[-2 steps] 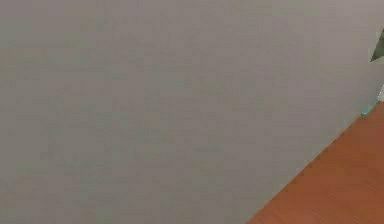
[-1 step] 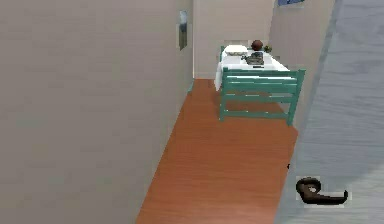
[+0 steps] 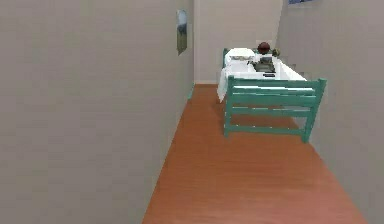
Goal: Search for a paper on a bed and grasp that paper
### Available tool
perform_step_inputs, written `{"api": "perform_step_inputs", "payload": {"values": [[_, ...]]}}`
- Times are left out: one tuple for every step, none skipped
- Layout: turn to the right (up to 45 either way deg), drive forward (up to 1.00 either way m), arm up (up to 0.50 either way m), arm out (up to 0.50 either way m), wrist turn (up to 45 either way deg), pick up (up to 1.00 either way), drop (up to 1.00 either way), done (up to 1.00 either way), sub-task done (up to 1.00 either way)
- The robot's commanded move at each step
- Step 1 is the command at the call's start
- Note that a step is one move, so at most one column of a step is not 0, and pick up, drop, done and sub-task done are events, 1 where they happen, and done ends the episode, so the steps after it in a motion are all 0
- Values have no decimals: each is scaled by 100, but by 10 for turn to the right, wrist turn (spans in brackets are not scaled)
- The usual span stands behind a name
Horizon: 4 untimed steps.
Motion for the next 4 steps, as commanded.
{"api": "perform_step_inputs", "payload": {"values": [[240, 0, 0, 0, 0, 0, 0, 0, 0], [0, 50, 0, 0, 0, 0, 0, 0, 0], [-210, 0, 0, 0, 0, 0, 0, 0, 0], [0, 100, 0, 0, 0, 0, 0, 0, 0]]}}
